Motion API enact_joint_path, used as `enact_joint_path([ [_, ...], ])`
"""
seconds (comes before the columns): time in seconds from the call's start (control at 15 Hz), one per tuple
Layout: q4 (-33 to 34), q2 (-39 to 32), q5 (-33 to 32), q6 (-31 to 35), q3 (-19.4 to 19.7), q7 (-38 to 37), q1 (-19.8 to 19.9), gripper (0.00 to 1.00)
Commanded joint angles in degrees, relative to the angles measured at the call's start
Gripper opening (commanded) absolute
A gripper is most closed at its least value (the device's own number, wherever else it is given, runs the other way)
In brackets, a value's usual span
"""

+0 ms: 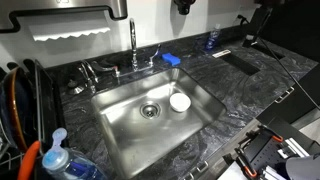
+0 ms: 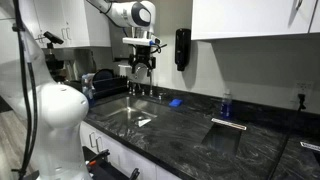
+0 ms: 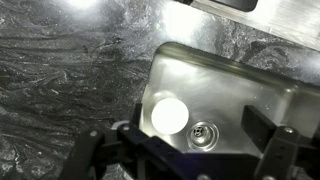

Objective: Put the bowl in the sink over the drain, open and close the faucet, then move the bowl further to the left

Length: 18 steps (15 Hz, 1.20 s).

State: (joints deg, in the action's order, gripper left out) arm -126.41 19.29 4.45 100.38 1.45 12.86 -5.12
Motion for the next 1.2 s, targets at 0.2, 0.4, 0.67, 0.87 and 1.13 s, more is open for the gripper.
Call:
enact_joint_path([
  [0.2,0.1,0.0,0.2,-0.1,-0.5,0.1,0.6,1.00],
  [0.4,0.3,-0.1,0.5,-1.0,-0.6,-0.8,0.7,1.00],
  [0.67,-0.2,0.1,4.6,0.6,-0.2,-2.6,0.5,1.00],
  [0.87,-3.4,-2.9,3.8,10.7,0.4,-2.7,2.1,1.00],
  [1.13,-10.4,-2.6,-0.5,24.7,-1.9,-6.3,1.9,1.00],
])
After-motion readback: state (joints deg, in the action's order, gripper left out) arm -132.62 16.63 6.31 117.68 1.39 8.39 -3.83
